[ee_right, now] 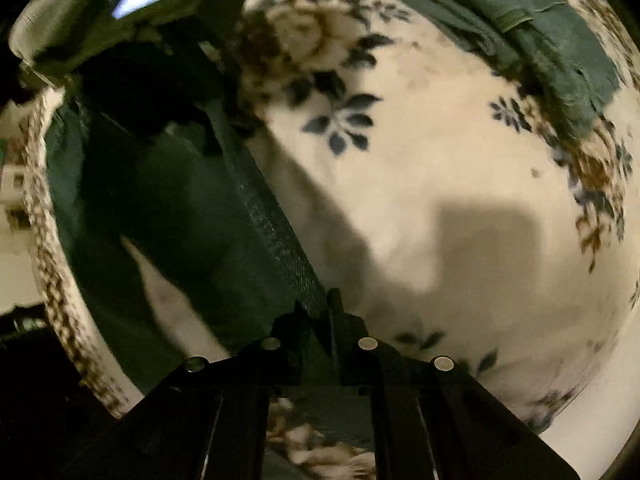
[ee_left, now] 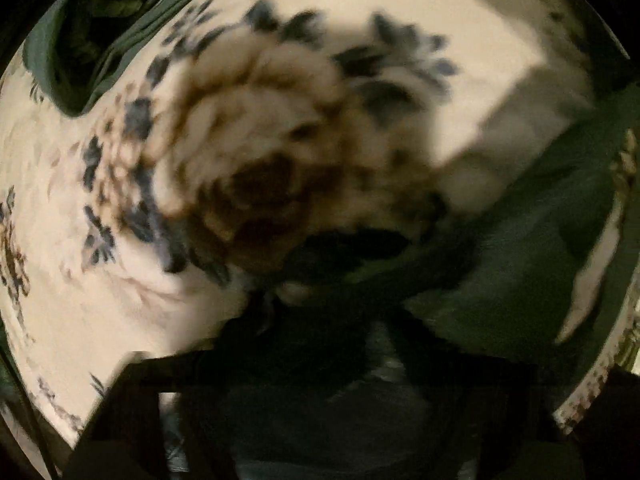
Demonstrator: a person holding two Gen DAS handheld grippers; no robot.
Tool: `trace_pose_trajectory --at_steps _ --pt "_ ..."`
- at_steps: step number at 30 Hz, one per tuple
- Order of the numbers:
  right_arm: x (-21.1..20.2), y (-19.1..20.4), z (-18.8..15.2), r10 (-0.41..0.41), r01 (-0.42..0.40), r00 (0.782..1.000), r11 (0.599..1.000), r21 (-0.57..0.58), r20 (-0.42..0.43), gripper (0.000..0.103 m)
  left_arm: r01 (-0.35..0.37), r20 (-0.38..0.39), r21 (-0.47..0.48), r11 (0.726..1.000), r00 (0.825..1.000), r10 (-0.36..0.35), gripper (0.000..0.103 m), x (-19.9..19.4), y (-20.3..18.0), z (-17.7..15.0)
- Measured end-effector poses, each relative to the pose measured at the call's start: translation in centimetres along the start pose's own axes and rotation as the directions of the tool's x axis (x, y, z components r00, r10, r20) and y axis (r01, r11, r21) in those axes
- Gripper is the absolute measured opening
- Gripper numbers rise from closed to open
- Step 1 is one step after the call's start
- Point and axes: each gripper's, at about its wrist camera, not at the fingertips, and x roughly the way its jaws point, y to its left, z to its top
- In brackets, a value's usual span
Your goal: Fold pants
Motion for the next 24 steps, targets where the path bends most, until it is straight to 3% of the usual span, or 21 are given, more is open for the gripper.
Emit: trace_pose_trajectory --at_steps 1,3,6,11,17,21,22,24 --pt "-0.3 0.2 -0.2 -0.005 0.005 1.0 1.0 0.002 0.008 0.008 0.001 0.019 0.002 1.0 1.0 -0.001 0.021 -0.7 -0.5 -0.3" --pt "-1.1 0.5 -1.0 -0.016 0.016 1.0 1.0 0.013 0.017 0.008 -0.019 0.052 -0.017 1.0 0.998 0.02 0.009 -2.0 -1.0 -1.2" --pt "-1.6 1.1 -1.8 -0.05 0.048 0.998 0.997 0.065 0.039 0.008 -0.038 0.127 -0.07 0.997 0.991 0.047 0.008 -5.1 -1.8 -3.2" --pt "-3.7 3.9 -3.3 -0.071 0.055 0.993 0.985 0.161 0.098 0.008 0.018 0.24 -0.231 0.973 0.97 0.039 0.008 -11.4 -4.0 -8.9" --pt "-5.0 10.3 -9.8 -0.047 0.011 0.989 0.969 0.247 0.137 0.008 0.173 0.272 -0.433 0.885 0.961 -0.055 0.008 -12.9 -11.4 -16.5" --pt "-1.8 15.1 -14.4 -0.022 -0.003 0.996 0.96 0.282 0.083 0.008 0.216 0.222 -0.528 0.822 0.969 -0.112 0.008 -9.0 -16.1 -19.9" --pt "-0.3 16.3 -15.6 -0.005 -0.012 0.998 0.956 0.293 0.058 0.008 0.235 0.212 -0.569 0.788 0.968 -0.136 0.008 -7.2 -16.8 -20.9" --pt "2.9 18.3 -17.3 0.013 -0.015 1.0 0.952 0.305 0.009 0.008 0.244 0.191 -0.608 0.755 0.969 -0.159 0.008 -4.5 -17.3 -21.6"
